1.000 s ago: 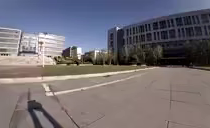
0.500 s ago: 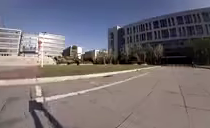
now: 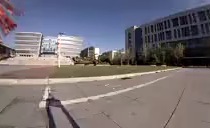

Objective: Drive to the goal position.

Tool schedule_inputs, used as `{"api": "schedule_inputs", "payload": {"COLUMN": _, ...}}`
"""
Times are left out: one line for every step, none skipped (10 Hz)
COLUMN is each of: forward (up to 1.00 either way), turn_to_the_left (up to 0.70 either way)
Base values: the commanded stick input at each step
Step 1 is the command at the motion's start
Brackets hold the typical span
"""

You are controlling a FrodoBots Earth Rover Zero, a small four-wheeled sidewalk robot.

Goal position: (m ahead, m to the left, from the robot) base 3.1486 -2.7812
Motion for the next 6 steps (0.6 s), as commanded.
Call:
{"api": "schedule_inputs", "payload": {"forward": 0.70, "turn_to_the_left": 0.00}}
{"api": "schedule_inputs", "payload": {"forward": 0.70, "turn_to_the_left": -0.03}}
{"api": "schedule_inputs", "payload": {"forward": 0.70, "turn_to_the_left": -0.21}}
{"api": "schedule_inputs", "payload": {"forward": 0.70, "turn_to_the_left": -0.35}}
{"api": "schedule_inputs", "payload": {"forward": 0.70, "turn_to_the_left": -0.35}}
{"api": "schedule_inputs", "payload": {"forward": 0.70, "turn_to_the_left": -0.35}}
